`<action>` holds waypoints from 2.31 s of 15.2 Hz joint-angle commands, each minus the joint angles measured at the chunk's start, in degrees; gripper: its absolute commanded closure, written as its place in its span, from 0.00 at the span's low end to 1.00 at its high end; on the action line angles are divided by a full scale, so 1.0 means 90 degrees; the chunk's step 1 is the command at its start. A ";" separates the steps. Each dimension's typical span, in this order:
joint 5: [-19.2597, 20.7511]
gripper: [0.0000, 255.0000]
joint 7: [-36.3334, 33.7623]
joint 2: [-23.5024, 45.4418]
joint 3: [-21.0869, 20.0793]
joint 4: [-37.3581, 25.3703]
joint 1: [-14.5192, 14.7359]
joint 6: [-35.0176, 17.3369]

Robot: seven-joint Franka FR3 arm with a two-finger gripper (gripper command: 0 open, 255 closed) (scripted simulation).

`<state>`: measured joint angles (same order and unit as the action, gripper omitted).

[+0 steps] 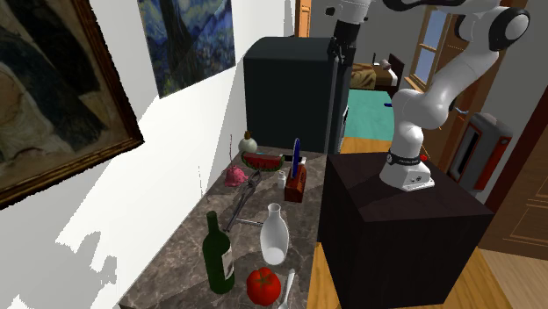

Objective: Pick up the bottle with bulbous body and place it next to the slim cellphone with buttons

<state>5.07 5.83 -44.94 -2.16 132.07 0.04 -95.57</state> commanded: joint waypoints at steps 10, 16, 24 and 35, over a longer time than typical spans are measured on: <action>-0.0328 0.00 -0.0847 0.1270 -0.0524 0.0516 0.0109 -0.1477; -0.0430 0.00 -0.1403 0.2426 -0.0873 0.0502 0.0152 -0.2427; -0.0298 0.00 -0.2200 0.4236 -0.1275 0.0027 0.0195 -0.3507; 0.0290 0.00 -0.3312 0.6956 -0.1409 -0.1446 0.0528 -0.4380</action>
<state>7.29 -23.32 15.59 -14.95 120.39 4.49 -134.51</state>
